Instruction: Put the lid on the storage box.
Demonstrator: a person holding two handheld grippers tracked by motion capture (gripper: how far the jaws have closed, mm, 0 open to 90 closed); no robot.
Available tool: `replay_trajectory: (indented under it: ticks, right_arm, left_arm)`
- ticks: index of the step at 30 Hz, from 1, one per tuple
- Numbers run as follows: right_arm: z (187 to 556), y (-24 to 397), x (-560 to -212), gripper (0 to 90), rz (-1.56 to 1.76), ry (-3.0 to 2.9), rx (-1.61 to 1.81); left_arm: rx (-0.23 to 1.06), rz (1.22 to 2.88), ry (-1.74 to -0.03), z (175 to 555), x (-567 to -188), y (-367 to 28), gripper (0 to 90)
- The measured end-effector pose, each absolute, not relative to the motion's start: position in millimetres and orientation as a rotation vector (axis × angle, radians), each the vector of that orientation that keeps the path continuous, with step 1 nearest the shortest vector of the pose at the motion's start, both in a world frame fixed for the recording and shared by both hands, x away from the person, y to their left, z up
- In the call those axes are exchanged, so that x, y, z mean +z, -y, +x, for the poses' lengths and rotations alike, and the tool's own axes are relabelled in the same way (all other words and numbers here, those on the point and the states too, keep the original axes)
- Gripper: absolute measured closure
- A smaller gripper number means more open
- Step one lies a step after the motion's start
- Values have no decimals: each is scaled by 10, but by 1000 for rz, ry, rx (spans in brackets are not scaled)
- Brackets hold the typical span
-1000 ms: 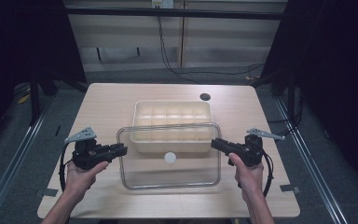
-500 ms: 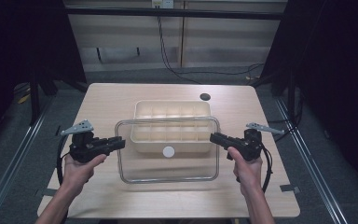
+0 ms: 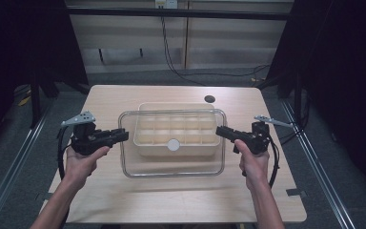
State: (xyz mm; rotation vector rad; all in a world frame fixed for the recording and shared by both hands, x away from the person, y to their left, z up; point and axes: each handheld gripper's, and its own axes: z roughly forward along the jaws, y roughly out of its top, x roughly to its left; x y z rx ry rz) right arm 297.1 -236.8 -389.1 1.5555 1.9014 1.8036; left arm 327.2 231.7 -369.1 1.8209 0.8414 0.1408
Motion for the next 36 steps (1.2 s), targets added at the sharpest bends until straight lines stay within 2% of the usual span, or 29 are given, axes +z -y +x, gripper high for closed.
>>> replay_trajectory:
  ticks: [36]
  right_arm:
    - [3476,2400,-3664,683,1567,-1885,1723]
  left_arm:
    - [196,1781,-887,3736,-3436,-2178,717]
